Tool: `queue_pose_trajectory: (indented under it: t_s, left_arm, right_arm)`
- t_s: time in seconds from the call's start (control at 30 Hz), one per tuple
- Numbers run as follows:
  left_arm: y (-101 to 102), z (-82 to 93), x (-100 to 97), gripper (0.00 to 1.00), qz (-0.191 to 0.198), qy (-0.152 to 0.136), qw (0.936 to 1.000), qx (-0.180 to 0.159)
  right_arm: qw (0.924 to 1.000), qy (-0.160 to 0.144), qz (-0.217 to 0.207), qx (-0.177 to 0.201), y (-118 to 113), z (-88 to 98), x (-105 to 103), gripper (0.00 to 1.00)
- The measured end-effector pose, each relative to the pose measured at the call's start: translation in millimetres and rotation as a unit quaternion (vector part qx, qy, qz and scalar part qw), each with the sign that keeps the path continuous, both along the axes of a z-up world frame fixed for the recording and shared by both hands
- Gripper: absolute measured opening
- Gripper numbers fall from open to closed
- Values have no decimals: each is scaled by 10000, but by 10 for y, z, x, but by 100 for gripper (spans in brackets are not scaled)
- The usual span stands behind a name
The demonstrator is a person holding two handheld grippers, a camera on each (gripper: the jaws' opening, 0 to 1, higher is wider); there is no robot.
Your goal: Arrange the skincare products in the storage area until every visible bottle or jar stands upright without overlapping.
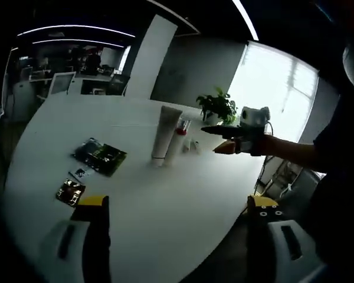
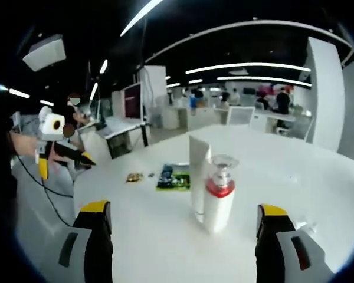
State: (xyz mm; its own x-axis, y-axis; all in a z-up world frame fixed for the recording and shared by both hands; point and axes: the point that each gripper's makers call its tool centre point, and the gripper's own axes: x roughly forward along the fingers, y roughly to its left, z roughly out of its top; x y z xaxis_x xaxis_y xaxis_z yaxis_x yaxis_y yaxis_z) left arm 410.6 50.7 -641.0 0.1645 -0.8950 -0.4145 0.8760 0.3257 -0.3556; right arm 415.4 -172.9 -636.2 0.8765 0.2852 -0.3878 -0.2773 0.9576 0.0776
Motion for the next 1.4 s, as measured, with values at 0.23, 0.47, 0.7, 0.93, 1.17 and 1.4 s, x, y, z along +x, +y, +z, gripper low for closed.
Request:
queue_pose_trajectory:
  t_s: [0.23, 0.47, 0.7, 0.93, 1.17, 1.4]
  left_arm:
    - [88, 21, 28, 90, 134, -42, 9999, -12]
    - [121, 98, -55, 90, 65, -133, 9999, -40]
    - [171, 79, -245, 90, -54, -131, 9999, -1]
    - [213, 16, -449, 90, -164, -92, 9998, 67]
    - [162, 6, -571, 90, -244, -82, 9996, 76]
    - [79, 23, -581, 90, -257, -152, 9996, -13]
  right_arm:
    - [9994, 105, -274, 207, 117, 161, -212, 99]
    - [9989, 139, -417, 185, 159, 166, -405, 99]
    - [9980, 242, -542, 214, 207, 69, -627, 99]
    - [9972, 359, -625, 219, 204, -58, -844, 99]
    - [9956, 414, -804, 260, 97, -92, -1026, 99]
    - [9953, 394, -852, 233, 37, -122, -1064, 99]
